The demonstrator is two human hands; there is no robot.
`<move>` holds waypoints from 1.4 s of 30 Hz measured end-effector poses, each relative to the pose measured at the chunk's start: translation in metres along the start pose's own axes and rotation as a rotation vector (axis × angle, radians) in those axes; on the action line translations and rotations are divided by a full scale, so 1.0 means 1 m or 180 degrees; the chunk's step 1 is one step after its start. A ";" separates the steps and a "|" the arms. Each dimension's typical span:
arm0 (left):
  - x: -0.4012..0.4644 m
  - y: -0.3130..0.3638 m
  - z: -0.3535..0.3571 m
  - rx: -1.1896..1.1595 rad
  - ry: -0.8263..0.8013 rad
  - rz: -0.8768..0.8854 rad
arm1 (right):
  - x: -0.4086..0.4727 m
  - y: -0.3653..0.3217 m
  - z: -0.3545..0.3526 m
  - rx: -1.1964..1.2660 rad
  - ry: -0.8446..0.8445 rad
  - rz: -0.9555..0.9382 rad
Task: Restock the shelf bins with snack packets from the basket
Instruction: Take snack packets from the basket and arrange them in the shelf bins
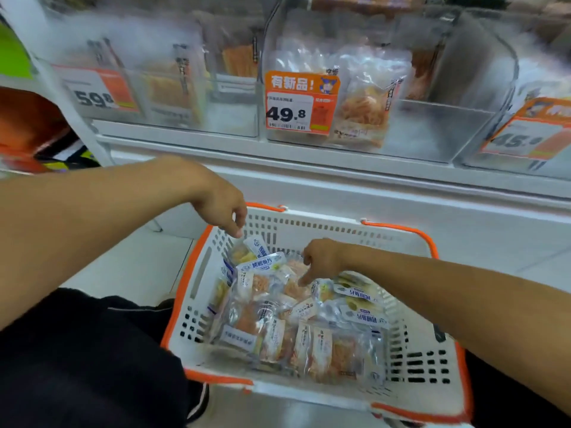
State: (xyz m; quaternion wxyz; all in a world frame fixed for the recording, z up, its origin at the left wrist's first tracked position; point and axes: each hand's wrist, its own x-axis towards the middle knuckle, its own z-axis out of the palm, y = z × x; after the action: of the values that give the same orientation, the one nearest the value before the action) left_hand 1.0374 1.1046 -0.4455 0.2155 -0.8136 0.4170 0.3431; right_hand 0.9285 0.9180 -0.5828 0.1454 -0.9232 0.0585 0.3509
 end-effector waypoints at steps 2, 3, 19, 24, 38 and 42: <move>-0.002 0.000 0.000 -0.0055 0.0190 0.0055 | 0.025 -0.006 0.030 0.0438 0.0122 0.0303; -0.003 0.000 -0.001 -0.0109 0.0313 0.0120 | 0.034 -0.010 0.042 0.0601 0.0253 0.0430; 0.004 -0.014 -0.004 -0.0201 0.0206 0.0078 | 0.079 -0.042 0.088 0.3254 0.0302 0.0902; 0.007 -0.009 -0.012 -0.0223 0.0225 0.0156 | 0.082 -0.048 0.095 0.1994 0.0293 0.0658; -0.014 0.051 -0.078 -0.2482 0.2028 0.1644 | -0.168 0.028 -0.164 0.2984 0.1626 -0.1482; -0.018 0.092 -0.113 -0.3482 0.2938 0.1901 | -0.213 0.054 -0.192 0.2187 0.1657 -0.1136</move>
State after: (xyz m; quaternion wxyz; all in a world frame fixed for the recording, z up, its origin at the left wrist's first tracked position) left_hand 0.9965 0.9910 -0.3622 -0.5140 -0.7179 0.4375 0.1701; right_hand 0.8796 0.8080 -0.3170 0.4813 -0.8746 0.0462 0.0374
